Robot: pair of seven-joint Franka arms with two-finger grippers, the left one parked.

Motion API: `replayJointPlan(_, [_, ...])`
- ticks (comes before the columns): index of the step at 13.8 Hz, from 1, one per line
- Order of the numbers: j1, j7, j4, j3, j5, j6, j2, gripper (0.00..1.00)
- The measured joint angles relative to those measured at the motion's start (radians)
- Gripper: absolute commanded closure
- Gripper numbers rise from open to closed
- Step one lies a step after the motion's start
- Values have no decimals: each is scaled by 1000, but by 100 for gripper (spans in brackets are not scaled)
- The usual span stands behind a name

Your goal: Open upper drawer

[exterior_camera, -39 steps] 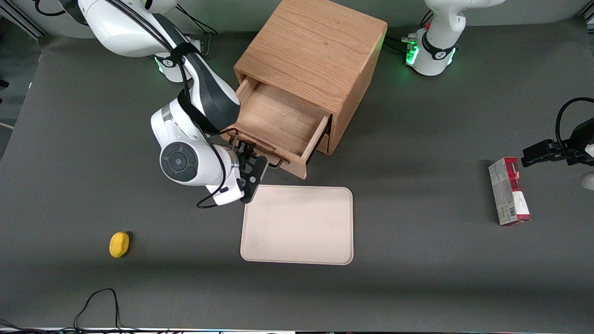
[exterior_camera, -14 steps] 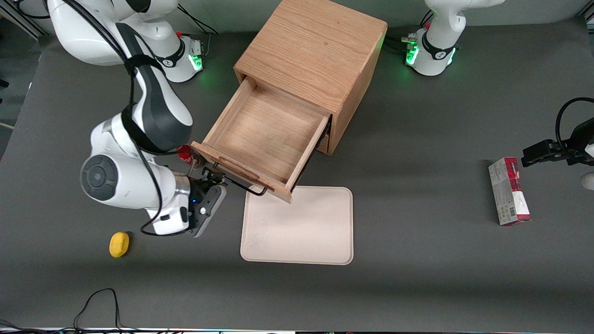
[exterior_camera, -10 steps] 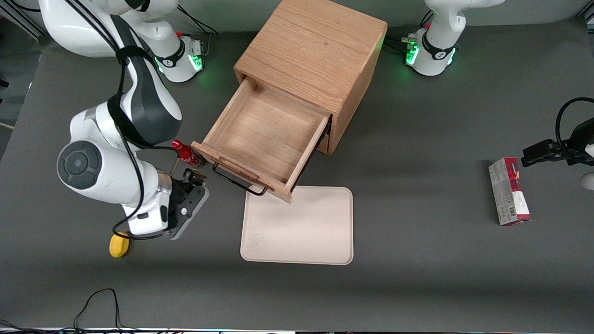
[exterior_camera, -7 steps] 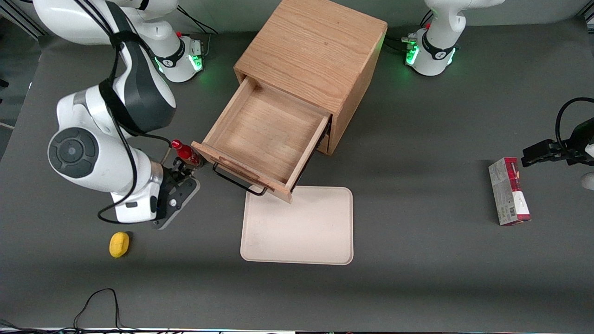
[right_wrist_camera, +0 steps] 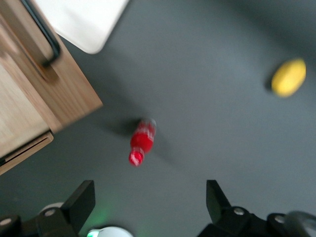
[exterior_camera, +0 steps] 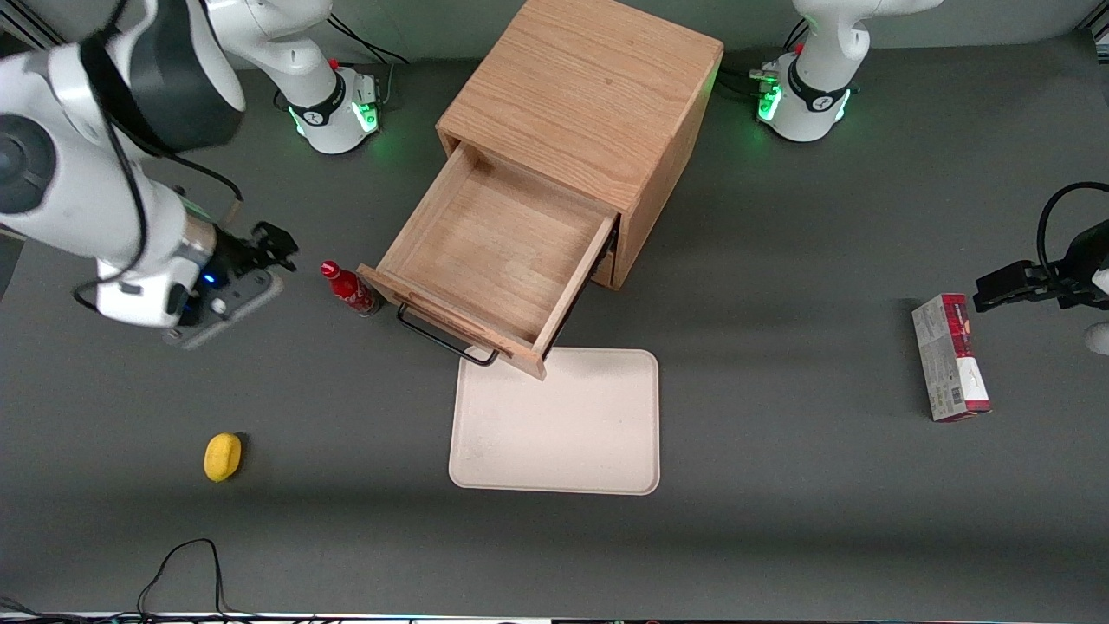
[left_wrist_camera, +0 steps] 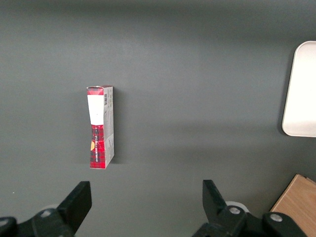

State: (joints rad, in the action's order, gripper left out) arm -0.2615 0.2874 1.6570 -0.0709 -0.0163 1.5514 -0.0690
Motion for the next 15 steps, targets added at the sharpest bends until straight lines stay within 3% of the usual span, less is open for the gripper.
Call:
replayJointPlan(3, [1, -45, 139, -76, 19, 23, 123, 0])
replayJointPlan(7, [1, -77, 137, -110, 28, 46, 138, 0])
replayJointPlan(15, [42, -171, 138, -89, 38, 82, 142, 0])
